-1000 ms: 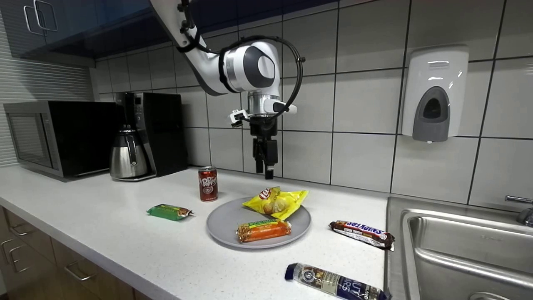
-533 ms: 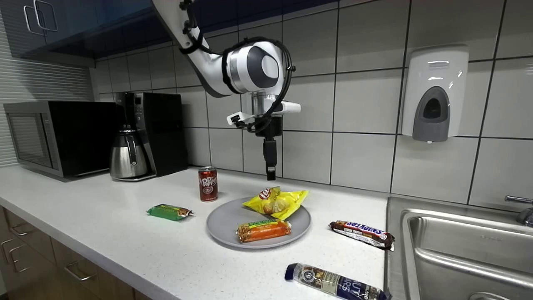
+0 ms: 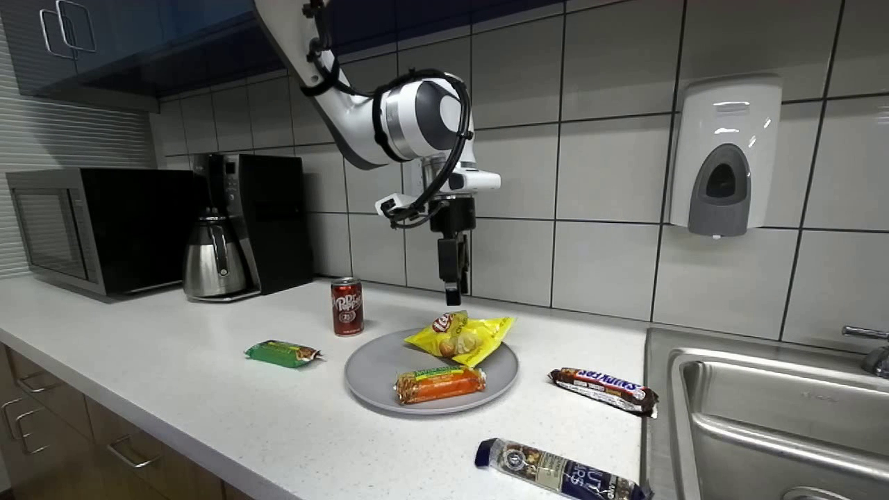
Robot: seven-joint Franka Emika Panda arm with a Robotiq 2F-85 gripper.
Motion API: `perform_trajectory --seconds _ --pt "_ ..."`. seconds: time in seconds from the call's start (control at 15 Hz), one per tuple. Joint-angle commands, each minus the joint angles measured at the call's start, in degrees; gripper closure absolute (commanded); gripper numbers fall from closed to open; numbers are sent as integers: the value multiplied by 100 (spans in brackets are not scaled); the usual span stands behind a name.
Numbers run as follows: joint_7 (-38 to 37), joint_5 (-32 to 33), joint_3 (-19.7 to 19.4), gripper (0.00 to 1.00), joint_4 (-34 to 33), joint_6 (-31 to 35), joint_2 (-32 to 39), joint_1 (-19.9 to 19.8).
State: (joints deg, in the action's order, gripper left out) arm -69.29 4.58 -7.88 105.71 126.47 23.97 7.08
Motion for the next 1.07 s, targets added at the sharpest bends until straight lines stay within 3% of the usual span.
perform_trajectory --seconds 0.0,1.0 --pt "-488 156 -38 0 71 92 10 13" --pt "-939 109 -18 0 67 88 201 -18"
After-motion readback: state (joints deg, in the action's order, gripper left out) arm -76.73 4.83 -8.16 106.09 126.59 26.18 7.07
